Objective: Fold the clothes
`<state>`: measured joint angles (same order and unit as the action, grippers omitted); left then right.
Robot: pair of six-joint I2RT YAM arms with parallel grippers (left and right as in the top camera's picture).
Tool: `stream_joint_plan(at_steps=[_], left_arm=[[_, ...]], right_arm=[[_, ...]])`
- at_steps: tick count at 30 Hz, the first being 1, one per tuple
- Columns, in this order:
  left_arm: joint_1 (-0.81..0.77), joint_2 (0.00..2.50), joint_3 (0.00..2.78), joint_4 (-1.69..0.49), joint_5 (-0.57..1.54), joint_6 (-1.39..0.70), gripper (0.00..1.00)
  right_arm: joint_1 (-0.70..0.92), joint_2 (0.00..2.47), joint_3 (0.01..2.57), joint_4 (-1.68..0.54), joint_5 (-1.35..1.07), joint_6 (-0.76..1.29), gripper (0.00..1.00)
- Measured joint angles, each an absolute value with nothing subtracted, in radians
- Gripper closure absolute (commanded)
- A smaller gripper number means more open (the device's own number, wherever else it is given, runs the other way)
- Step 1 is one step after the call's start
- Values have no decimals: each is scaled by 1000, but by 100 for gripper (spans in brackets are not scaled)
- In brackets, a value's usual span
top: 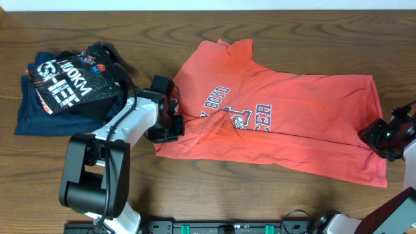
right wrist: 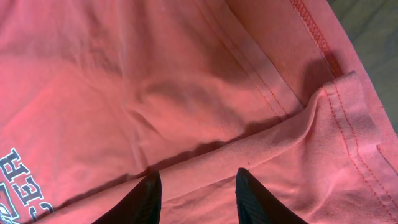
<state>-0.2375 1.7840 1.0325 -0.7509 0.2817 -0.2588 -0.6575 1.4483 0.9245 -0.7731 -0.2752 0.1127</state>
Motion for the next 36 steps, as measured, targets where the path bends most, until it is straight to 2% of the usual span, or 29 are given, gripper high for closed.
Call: stream_joint_plan(at_steps=[10,20,32,34,36], left_arm=[[-192,1753,927,-714,328,-297,94],[-61,1747,847,-902,379,-326,94],[-52,1686,823,-950,322,-313,94],[-52,1623,830,-928,309,-302,83],[-53,1537,853,-870,301,-291,46]], right_arm=[[-657,1448,925,-773,-278,112,62],[-657,1448,925,-774,-278,111,62],[-657,1448,925,-771,-277,110,62],[-657,1448,925,-762,-277,110,62],[-657,1448,925,-753,-278,114,61]])
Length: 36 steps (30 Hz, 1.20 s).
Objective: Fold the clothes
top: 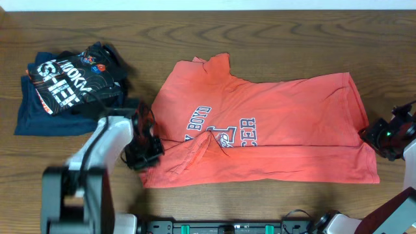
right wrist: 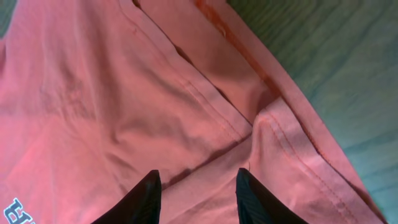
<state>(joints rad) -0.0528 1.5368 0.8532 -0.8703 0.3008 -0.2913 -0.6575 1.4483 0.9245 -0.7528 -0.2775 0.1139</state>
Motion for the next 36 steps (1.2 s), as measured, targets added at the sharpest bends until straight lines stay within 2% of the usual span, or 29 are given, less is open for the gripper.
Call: stream_joint_plan(at_steps=[5,12,18,25,36], left_arm=[[-52,1414,936,-730,314,-281,45],[-52,1479,1108,-691,343,-223,45],[-52,1692,1369,-660,350,-124,41],[-52,1988,1600,-529,359,-61,39],[-52,2253,1697,-296,360,-47,40]], right_arm=[[-656,1448,925,-739,-290,121,58],[-600,1448,931,-759,-299,126,51],[-544,1448,950,-796,-304,123,51],[-534,1448,952,-826,-305,118,51],[-534,1448,953,-846,-307,117,51]])
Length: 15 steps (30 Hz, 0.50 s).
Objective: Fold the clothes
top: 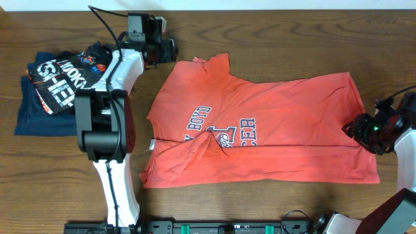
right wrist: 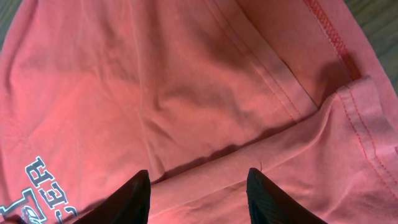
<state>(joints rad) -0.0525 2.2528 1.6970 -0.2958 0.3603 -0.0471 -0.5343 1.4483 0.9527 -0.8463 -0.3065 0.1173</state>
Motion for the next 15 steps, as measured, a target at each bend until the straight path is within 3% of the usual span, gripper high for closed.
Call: stream_joint_plan(at_steps=[5,7,15], left_arm=[[-52,2305,1701,-284,377,-47,41],[-53,2324,1701,-282,396,-44,48],[-75,2325,1714,-351,435,-42,57]], right_arm=[[-534,1448,953,-855,-307,117,51],[-534,1448,953,-857,-307,117,51],[-534,1448,953,-860,-307,117,51]])
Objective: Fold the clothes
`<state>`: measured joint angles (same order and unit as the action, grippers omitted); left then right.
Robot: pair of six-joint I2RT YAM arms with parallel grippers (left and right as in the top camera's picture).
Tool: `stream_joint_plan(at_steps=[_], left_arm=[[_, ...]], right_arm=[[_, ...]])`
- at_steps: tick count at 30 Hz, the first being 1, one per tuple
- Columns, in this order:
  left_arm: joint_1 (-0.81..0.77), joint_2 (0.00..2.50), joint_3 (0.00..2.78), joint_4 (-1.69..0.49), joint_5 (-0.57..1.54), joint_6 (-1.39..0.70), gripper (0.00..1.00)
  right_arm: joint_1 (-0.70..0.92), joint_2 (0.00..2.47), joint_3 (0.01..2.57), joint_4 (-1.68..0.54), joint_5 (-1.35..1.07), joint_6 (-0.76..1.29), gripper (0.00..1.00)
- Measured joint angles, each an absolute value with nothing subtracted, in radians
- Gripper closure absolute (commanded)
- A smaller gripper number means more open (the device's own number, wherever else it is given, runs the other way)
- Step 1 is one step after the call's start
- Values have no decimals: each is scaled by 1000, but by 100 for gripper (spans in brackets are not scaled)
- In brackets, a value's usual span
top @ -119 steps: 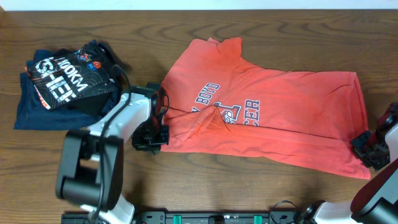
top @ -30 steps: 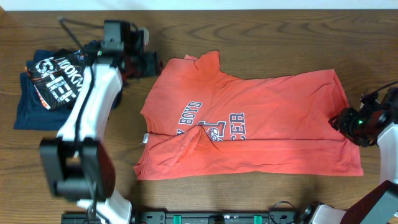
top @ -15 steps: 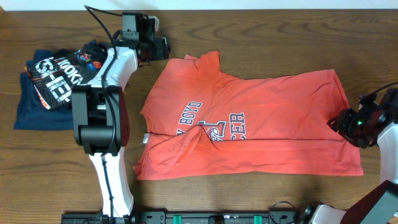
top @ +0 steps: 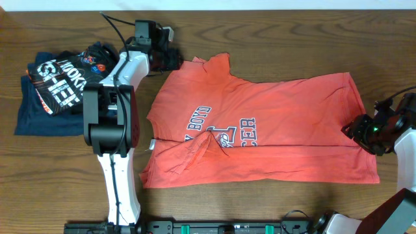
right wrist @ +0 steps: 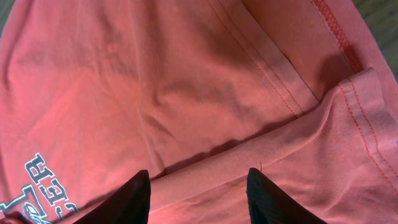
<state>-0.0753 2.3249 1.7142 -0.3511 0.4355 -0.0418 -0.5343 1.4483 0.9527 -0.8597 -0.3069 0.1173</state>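
An orange T-shirt [top: 273, 123] with white lettering lies spread flat across the table, collar end to the left and hem to the right. In the overhead view my left gripper [top: 170, 58] is at the far left, beside the shirt's upper left sleeve; its jaws are too small to read. My right gripper [top: 357, 127] sits at the shirt's right hem. In the right wrist view that gripper [right wrist: 200, 183] is open, its black fingertips [right wrist: 134, 199] wide apart just above a folded ridge of the orange fabric [right wrist: 186, 81], holding nothing.
A pile of dark folded clothes [top: 62, 88], navy below and a black printed shirt on top, lies at the left of the wooden table [top: 292, 32]. The left arm stretches from the near edge along the gap between pile and shirt.
My left gripper has shifted a little to the right and nearer, closer to the shirt's upper left sleeve. The right gripper stays open at the hem, and the shirt has not moved.
First the shirt lay skewed further right, with my left gripper at its left edge and my right at the hem. Then it lay further left and squarer. Later the left gripper was at the table's far left, off the shirt, and the right fingers stood wider apart.
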Motion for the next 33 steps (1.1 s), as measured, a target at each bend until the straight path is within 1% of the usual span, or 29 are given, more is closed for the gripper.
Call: stream_joint_plan(at_steps=[1,3,4,6,7,9,11,14,15,17,22,27,29,33], left_arm=[[-80,2325,1715,-358,441,-41,59],[-86,2325,1715,-364,448,-40,66],[-88,2325,1715,-368,449,-41,72],[-90,2325,1715,-373,452,-40,89],[-90,2326,1715,-375,455,-43,94],[-90,2327,1715,-378,455,-38,94],[-90,2329,1715,-381,457,-43,94],[-89,2329,1715,-385,458,-64,94],[-88,2329,1715,-387,458,-80,94],[-85,2329,1715,-397,459,-115,94],[-73,2323,1715,-417,480,-176,94],[-71,2275,1715,-421,539,-192,94],[-71,2242,1715,-420,560,-195,94],[-72,2190,1715,-426,588,-203,94]], right_arm=[[-534,1448,953,-860,-307,117,51],[-534,1448,953,-860,-307,117,51],[-534,1448,953,-860,-307,117,52],[-534,1448,953,-860,-307,117,55],[-534,1448,953,-860,-307,117,56],[-534,1448,953,-860,-305,116,59],[-534,1448,953,-860,-302,115,60],[-534,1448,953,-851,-298,113,55],[-534,1448,953,-844,-297,112,50],[-530,1448,954,-835,-296,107,45],[-475,1465,1021,-823,-289,83,37],[-417,1549,1181,-780,-277,69,33],[-398,1606,1238,-723,-268,67,31],[-368,1732,1300,-562,-230,62,32]])
